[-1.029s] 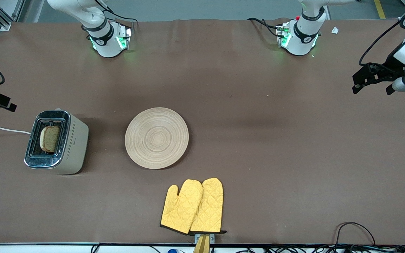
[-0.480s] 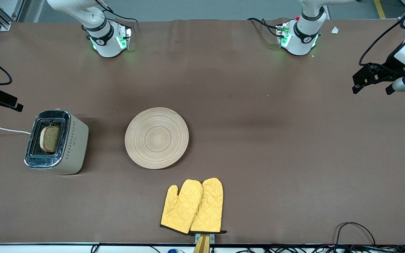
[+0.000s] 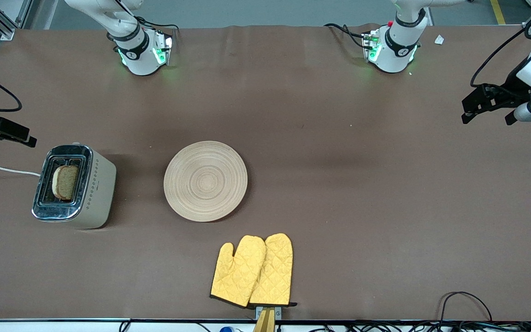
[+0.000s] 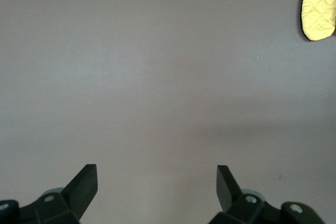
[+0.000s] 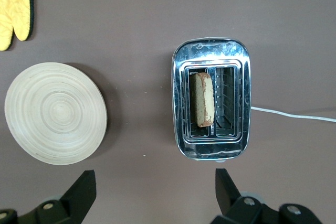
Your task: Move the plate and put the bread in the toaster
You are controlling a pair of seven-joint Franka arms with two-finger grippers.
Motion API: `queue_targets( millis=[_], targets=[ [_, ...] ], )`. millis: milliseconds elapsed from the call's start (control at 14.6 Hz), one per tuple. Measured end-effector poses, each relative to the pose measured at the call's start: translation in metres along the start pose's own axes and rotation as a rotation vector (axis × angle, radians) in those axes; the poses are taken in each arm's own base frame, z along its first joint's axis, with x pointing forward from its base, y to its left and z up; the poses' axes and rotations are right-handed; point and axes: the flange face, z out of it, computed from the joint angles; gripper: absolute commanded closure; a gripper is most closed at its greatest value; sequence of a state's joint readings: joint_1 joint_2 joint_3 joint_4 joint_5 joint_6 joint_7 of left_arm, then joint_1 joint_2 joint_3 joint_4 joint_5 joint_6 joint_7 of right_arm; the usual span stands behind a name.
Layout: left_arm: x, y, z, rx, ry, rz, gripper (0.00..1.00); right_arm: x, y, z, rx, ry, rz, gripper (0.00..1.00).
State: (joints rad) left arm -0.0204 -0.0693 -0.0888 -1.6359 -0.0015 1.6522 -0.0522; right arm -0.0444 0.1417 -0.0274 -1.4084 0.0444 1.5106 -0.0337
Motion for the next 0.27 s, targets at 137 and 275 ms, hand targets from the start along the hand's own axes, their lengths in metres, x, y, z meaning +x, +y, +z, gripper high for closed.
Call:
queue_targets(
  millis=[137,275],
  targets=[
    [0.0,0.0,-0.001,0.0,0.001,0.0,0.0,0.001,-0.011,-0.002,-0.063,0.007,-0.028,0.0],
    [0.003,0.0,-0.003,-0.001,0.008,0.0,0.0,0.001,-0.016,-0.004,-0.106,0.015,-0.041,0.0]
  ],
)
